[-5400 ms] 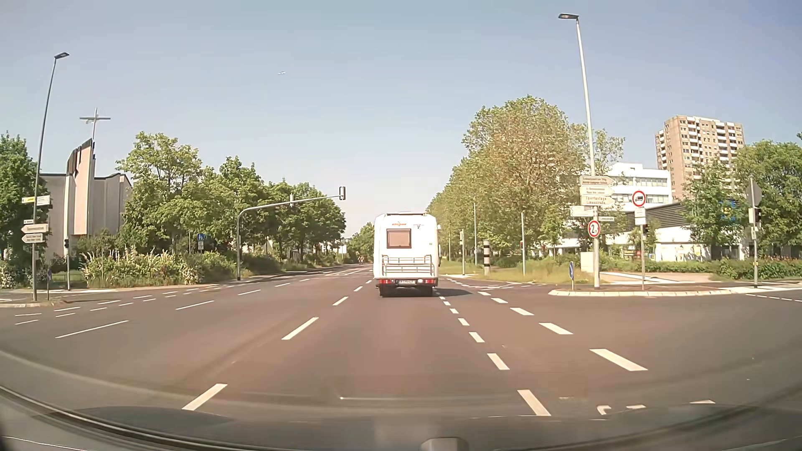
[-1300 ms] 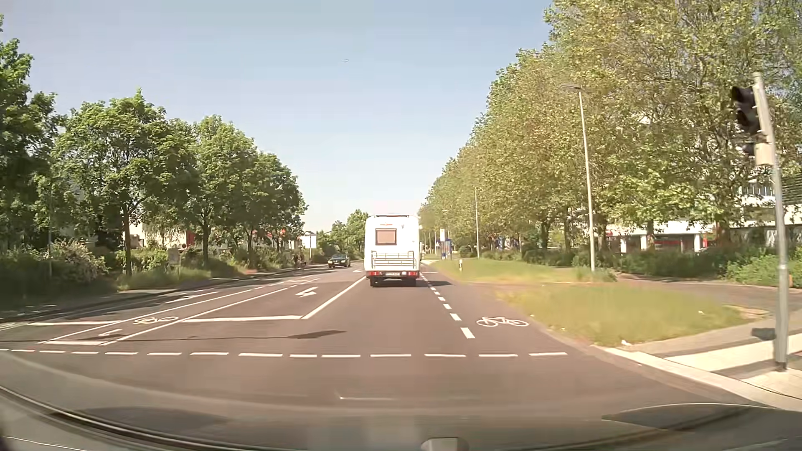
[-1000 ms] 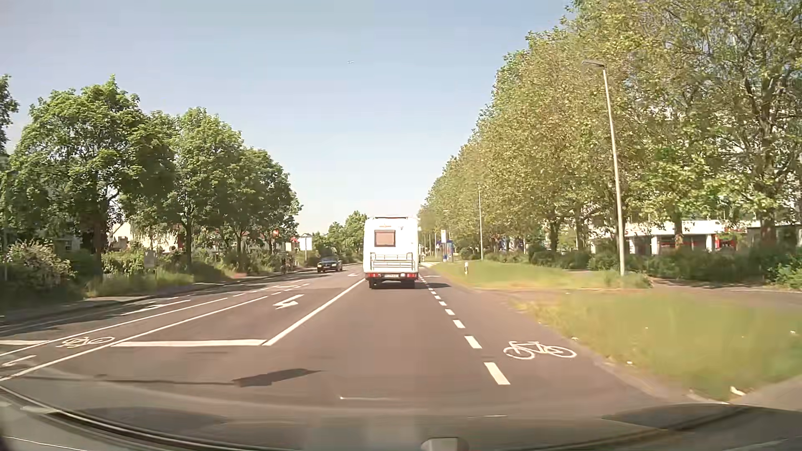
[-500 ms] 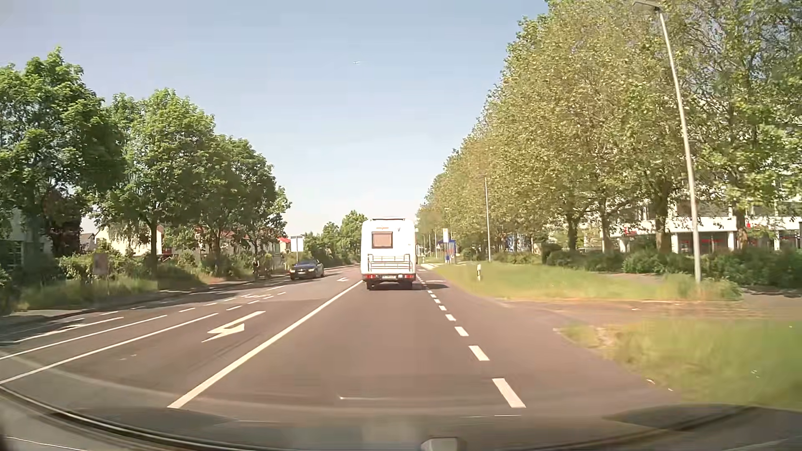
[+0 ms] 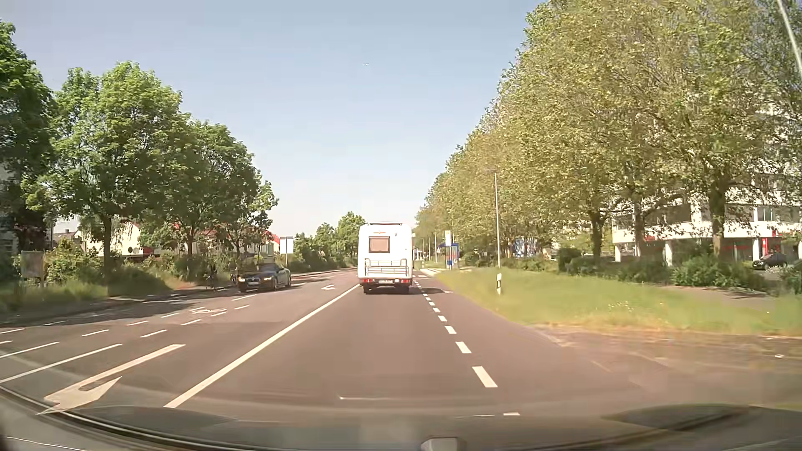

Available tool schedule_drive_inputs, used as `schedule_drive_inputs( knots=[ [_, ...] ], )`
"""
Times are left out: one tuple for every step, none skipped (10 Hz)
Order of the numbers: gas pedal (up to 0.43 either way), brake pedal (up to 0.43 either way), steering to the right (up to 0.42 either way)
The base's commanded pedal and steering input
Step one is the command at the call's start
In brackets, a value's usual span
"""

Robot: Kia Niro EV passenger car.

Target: Follow the waypoints while adhering to traffic rules and regulations

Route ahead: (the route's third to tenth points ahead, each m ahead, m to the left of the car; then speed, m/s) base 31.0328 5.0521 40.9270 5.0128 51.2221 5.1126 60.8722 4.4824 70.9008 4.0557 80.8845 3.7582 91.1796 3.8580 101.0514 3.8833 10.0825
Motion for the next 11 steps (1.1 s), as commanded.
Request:
schedule_drive_inputs(
  knots=[
    [0.110,0.000,-0.002],
    [0.110,0.000,-0.003],
    [0.110,0.000,-0.005],
    [0.110,0.000,-0.008],
    [0.110,0.000,-0.009],
    [0.110,0.000,-0.009],
    [0.110,0.000,-0.009],
    [0.110,0.000,-0.009],
    [0.110,0.000,-0.009],
    [0.110,0.000,-0.008],
    [0.110,0.000,-0.009]
  ],
)
